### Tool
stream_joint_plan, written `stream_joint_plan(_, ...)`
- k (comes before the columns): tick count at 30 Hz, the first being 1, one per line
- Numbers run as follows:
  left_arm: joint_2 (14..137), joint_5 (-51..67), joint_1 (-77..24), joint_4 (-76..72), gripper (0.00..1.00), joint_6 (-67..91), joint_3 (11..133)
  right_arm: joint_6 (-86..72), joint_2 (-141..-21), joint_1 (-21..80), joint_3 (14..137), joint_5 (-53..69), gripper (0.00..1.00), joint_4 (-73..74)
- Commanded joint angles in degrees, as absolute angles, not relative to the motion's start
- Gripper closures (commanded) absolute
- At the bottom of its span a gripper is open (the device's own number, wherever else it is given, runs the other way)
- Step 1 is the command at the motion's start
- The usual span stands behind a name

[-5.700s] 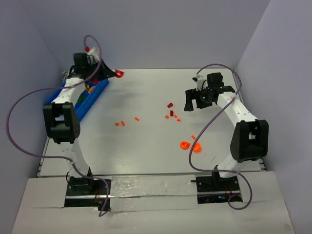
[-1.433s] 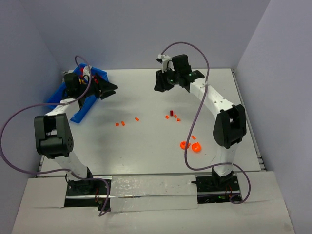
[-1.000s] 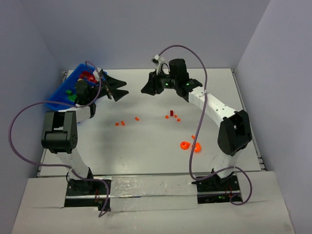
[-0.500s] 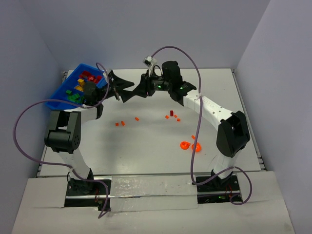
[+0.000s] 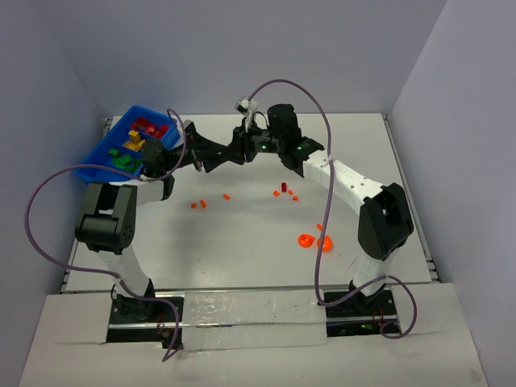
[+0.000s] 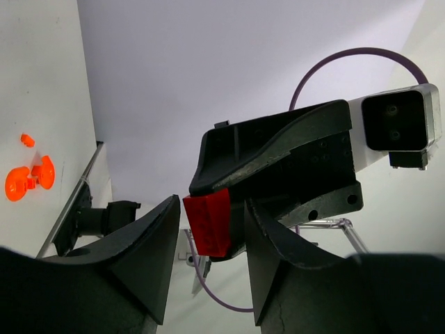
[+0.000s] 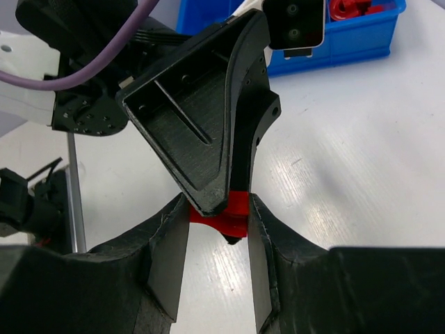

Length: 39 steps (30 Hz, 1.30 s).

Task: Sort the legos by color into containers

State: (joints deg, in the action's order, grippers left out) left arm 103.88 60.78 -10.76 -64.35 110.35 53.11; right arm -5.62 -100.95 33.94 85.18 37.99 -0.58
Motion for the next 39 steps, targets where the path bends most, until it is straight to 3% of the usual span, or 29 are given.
stream_joint_plan(1,102.52,62.8,-10.99,-68.64,0.48,110.76,52.08,-2.41,-99.42,34.38,83.91,39.75,0.61,-3.93)
stream_joint_plan(8,101.09,62.77,-10.97,-67.94,0.5,109.97,50.5,-2.01,-98.72,34.37,82.3,39.48,0.61,-4.98)
stream_joint_plan(20,100.22,62.93,-10.9,-67.52,0.84,109.69,49.7,-3.23,-98.09,33.97,80.5,38.43,0.6,-6.84)
stream_joint_plan(21,100.13,62.93,-10.9,-67.36,0.87,109.55,49.59,-3.25,-98.02,33.86,80.35,38.48,0.58,-6.79)
stream_joint_plan(23,99.85,62.84,-10.9,-67.15,0.99,109.11,49.39,-3.34,-97.91,33.84,80.2,37.87,0.4,-6.41)
stream_joint_plan(28,99.33,62.33,-10.66,-67.94,1.0,108.93,48.69,-2.93,-97.66,33.84,79.91,35.65,0.18,-5.32)
stream_joint_plan(39,98.31,63.63,-6.15,-60.29,1.0,99.8,49.14,-1.93,-95.76,32.39,80.07,35.42,0.0,-2.51)
